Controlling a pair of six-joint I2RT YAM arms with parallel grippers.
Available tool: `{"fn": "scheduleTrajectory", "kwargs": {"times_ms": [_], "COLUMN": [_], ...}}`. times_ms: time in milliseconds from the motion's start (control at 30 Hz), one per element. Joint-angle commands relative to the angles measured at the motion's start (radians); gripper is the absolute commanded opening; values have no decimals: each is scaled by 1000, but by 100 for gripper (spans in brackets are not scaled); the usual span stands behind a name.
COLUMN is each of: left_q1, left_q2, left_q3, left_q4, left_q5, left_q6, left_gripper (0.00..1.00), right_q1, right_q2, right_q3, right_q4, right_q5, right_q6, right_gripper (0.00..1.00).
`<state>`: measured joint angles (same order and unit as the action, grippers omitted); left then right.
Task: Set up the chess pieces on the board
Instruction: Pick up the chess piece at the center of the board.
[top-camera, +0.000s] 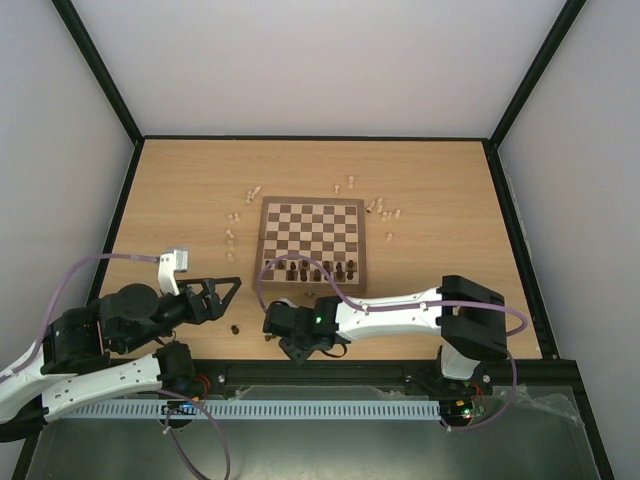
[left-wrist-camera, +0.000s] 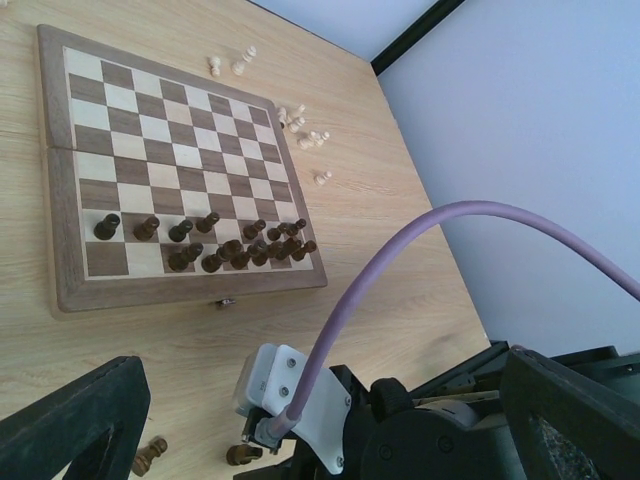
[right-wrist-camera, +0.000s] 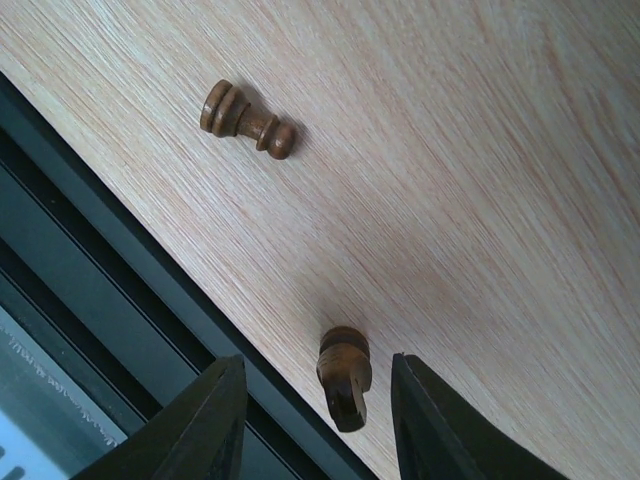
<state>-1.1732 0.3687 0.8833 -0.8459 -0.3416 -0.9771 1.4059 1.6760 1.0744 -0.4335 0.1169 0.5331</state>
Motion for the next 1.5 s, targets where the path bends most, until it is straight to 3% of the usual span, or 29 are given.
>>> {"fn": "scheduleTrajectory", "kwargs": {"times_ms": [0,500,800,1300,1467], "left_q1": [-5,-5,-5,-5,-5], "left_q2": [-15,-43,-47,-43,-43], "left_q3": [26,24,17,9,13], "left_q4": [-19,-26,-20,5,11], "left_q5": [-22,-21,-20,-6,0], "left_q6": [-4,-4,-7,6,15], "left_gripper": [99,99,99,99,99], "right_q1": [8,8,8,8,8], "right_q2": [36,29,7,22,7], "right_q3": [37,12,-18,3,-8], "right_q4": [-39,-91,-97,-90,-81], "right_q5": [14,33,36,53,82], "right_q6": [-4,43,63,96,190], "right_gripper": [39,26,25,5,1]}}
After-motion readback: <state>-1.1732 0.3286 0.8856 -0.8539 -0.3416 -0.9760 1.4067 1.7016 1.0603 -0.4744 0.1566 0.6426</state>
